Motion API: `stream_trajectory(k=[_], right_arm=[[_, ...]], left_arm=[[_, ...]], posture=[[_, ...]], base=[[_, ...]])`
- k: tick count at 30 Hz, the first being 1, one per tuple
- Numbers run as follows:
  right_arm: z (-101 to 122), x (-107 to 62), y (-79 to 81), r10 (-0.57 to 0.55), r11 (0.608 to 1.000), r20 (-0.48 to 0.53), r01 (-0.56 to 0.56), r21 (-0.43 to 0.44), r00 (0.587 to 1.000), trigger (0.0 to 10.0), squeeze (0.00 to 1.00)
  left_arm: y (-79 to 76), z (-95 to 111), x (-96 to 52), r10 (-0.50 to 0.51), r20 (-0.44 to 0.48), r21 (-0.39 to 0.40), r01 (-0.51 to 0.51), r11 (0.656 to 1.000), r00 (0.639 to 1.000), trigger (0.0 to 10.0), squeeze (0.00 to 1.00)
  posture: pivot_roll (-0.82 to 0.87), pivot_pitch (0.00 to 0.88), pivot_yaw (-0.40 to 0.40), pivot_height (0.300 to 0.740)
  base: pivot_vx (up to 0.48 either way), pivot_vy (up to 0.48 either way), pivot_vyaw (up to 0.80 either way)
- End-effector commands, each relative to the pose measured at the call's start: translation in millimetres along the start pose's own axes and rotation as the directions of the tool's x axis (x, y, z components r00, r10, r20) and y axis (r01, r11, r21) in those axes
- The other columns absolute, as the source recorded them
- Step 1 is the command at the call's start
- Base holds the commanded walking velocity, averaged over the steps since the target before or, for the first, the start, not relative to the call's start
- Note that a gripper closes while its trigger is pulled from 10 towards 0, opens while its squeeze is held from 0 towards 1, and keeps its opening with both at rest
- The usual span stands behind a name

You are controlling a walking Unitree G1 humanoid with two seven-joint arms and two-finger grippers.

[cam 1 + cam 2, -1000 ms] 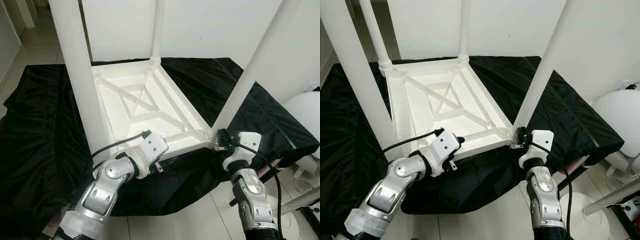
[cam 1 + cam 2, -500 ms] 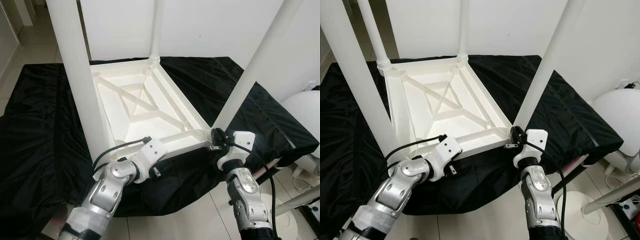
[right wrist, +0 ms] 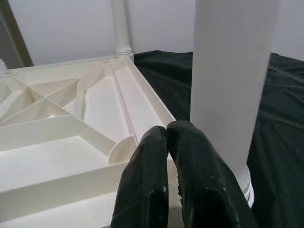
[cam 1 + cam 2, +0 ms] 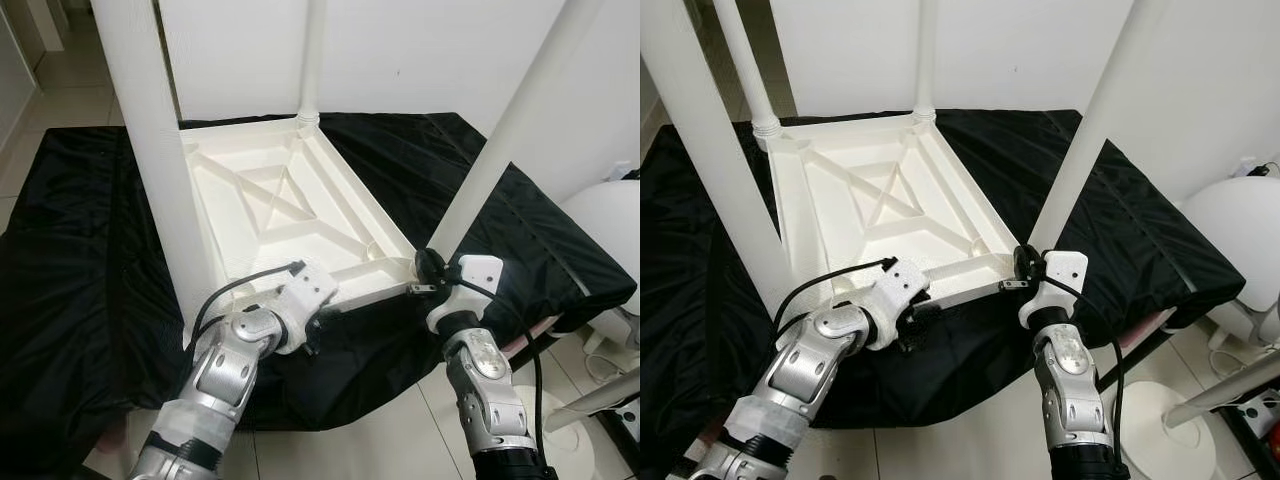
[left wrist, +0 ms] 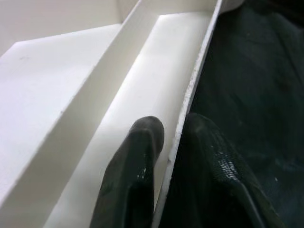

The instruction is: Building children table

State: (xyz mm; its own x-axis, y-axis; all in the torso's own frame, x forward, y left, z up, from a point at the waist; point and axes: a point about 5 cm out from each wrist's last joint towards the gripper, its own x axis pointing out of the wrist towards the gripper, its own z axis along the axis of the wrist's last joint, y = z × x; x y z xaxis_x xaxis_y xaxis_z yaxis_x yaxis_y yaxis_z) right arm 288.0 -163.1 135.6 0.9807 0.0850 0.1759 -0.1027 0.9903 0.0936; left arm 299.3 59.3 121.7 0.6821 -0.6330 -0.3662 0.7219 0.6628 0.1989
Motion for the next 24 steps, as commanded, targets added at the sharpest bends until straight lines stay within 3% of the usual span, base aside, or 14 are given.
stream_trajectory(k=[1,10,12,15,20,23,24], right_arm=[[-2.5,-0.6,-2.7,-0.015,1.000,-0.012,0.014,-0.002,1.000,10.0,0.00],[-2.2,-0.1,-1.9,-0.020,1.000,-0.009,0.020,0.000,1.000,10.0,0.00],[-1.9,0.2,-1.8,-0.022,1.000,-0.009,0.022,0.001,1.000,10.0,0.00],[-1.8,0.3,-1.8,-0.023,1.000,-0.009,0.023,0.002,1.000,10.0,0.00],[-2.1,0.5,-1.8,-0.028,1.000,-0.010,0.028,0.004,1.000,10.0,0.00],[-2.1,0.5,-1.5,-0.028,1.000,-0.010,0.028,0.004,1.000,10.0,0.00],[-2.5,1.1,-0.3,-0.026,1.000,-0.011,0.026,0.006,1.000,10.0,0.00]], left_arm=[[17.8,1.1,-2.6,0.248,-0.010,0.012,-0.248,0.969,0.969,0.0,0.00],[29.6,1.4,-2.5,0.339,-0.024,-0.005,-0.339,0.941,0.940,0.0,0.00],[40.4,-0.6,-5.5,0.415,-0.039,-0.021,-0.415,0.909,0.909,0.0,0.00],[43.8,-1.3,-6.6,0.437,-0.045,-0.029,-0.439,0.898,0.898,0.0,0.00],[59.5,-9.8,-14.0,0.547,-0.101,-0.050,-0.554,0.831,0.831,0.0,0.00],[62.4,-11.0,-15.3,0.569,-0.110,-0.053,-0.576,0.816,0.815,0.0,0.00],[66.0,-8.1,-15.6,0.592,-0.102,-0.060,-0.599,0.798,0.799,1.8,0.00]], posture=[[0.00,0.018,-0.058,0.740],[-0.01,0.019,-0.056,0.740],[-0.01,0.018,-0.055,0.740],[-0.01,0.018,-0.055,0.740],[-0.01,0.018,-0.054,0.740],[-0.01,0.018,-0.054,0.740],[-0.01,0.019,-0.056,0.740]], base=[[0.000,0.000,0.00],[0.000,0.000,0.00],[0.000,0.000,0.00],[0.000,0.000,0.00],[0.000,0.000,0.00],[0.000,0.000,0.00],[0.000,0.000,0.00]])
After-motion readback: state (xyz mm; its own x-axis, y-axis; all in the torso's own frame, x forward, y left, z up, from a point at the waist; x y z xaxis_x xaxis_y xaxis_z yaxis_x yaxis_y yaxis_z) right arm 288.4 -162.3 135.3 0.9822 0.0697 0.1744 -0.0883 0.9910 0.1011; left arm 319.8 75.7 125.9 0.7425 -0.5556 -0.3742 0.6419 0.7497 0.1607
